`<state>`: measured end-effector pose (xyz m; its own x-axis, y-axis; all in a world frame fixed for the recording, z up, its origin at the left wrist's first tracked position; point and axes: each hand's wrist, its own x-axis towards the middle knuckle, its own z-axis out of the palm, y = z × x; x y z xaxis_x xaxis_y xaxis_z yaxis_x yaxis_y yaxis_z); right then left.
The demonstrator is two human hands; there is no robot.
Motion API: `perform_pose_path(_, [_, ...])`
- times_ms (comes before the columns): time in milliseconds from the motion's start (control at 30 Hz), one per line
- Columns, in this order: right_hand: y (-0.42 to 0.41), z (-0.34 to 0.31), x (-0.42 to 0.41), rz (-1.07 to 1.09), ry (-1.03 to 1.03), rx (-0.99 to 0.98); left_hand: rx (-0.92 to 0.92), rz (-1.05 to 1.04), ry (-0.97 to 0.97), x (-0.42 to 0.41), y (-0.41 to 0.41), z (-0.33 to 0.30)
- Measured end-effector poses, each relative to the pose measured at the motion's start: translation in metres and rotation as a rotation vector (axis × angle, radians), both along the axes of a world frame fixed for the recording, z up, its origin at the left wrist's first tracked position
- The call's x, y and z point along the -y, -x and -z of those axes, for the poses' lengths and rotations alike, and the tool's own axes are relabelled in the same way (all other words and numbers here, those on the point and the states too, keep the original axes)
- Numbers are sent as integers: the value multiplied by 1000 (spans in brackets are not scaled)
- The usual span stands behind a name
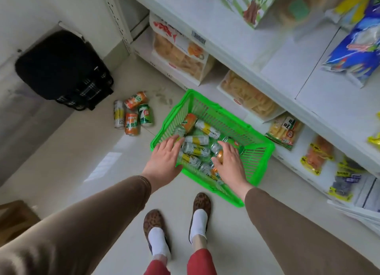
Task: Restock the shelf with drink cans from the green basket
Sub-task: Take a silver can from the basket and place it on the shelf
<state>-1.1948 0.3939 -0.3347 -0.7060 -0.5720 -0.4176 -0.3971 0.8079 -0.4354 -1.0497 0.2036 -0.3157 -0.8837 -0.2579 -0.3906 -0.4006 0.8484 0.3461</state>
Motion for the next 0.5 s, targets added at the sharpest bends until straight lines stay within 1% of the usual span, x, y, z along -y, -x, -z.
perform_pose_path(233, [10,115,-11,-31,-131,91,66,22,43,-6,31,96])
perform_pose_path(500, [25,211,25,-94,-153,163,115,23,46,3,65,169])
